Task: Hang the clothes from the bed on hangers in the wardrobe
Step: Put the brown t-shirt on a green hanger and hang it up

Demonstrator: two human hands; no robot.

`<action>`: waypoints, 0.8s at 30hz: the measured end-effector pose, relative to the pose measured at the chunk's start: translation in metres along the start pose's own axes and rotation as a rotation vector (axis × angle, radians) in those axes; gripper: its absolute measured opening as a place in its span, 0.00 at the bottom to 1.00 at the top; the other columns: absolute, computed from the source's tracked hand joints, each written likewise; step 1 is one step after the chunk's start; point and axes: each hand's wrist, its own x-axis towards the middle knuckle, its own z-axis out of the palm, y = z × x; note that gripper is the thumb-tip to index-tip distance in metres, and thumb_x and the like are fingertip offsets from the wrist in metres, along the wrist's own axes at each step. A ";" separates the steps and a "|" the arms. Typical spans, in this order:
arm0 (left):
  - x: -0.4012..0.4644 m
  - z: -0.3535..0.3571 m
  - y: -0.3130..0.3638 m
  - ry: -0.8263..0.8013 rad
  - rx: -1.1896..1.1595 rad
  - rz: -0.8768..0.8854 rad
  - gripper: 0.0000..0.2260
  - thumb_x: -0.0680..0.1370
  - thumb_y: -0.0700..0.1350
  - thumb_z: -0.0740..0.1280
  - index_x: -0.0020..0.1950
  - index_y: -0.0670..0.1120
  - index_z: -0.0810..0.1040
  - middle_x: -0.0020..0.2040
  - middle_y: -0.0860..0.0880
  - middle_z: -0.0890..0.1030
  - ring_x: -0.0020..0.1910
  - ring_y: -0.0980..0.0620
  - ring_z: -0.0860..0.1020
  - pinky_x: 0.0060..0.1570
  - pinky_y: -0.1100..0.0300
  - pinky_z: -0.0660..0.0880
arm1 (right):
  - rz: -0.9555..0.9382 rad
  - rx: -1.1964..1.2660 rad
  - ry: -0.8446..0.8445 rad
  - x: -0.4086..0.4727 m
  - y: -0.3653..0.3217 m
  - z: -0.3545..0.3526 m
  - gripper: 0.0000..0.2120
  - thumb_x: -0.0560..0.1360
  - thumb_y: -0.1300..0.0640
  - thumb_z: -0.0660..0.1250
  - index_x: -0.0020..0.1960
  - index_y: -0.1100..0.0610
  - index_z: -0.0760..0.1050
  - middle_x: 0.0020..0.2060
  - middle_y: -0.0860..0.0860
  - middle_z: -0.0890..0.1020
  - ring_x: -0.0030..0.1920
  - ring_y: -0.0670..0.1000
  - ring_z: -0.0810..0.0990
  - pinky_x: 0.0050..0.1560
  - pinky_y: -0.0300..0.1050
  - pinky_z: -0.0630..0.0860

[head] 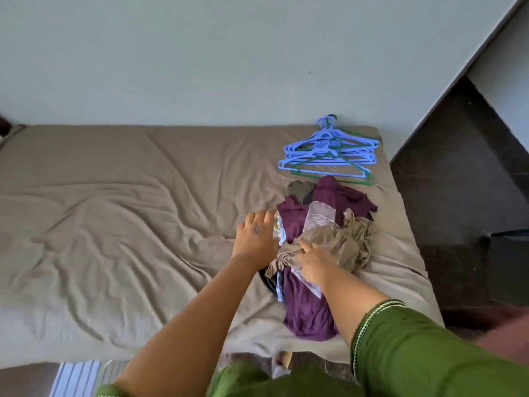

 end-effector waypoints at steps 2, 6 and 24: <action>0.027 -0.001 -0.006 0.032 0.004 0.035 0.28 0.76 0.50 0.64 0.75 0.47 0.60 0.67 0.49 0.69 0.67 0.46 0.66 0.63 0.50 0.66 | 0.060 0.006 -0.074 0.017 0.006 0.002 0.22 0.77 0.61 0.61 0.71 0.55 0.69 0.76 0.52 0.57 0.72 0.57 0.61 0.68 0.53 0.67; 0.057 -0.004 -0.017 -0.054 -0.056 0.014 0.28 0.77 0.50 0.65 0.75 0.47 0.60 0.69 0.47 0.68 0.69 0.45 0.64 0.65 0.49 0.65 | 0.201 0.169 -0.186 0.036 0.007 -0.032 0.11 0.76 0.62 0.66 0.58 0.64 0.76 0.57 0.58 0.79 0.56 0.53 0.77 0.59 0.45 0.74; 0.133 -0.100 -0.046 -0.082 -1.070 -0.170 0.05 0.79 0.45 0.66 0.44 0.49 0.76 0.44 0.47 0.80 0.44 0.51 0.74 0.44 0.58 0.70 | -0.223 1.389 1.050 -0.090 -0.017 -0.427 0.13 0.80 0.65 0.61 0.41 0.54 0.77 0.31 0.40 0.81 0.35 0.35 0.76 0.45 0.33 0.72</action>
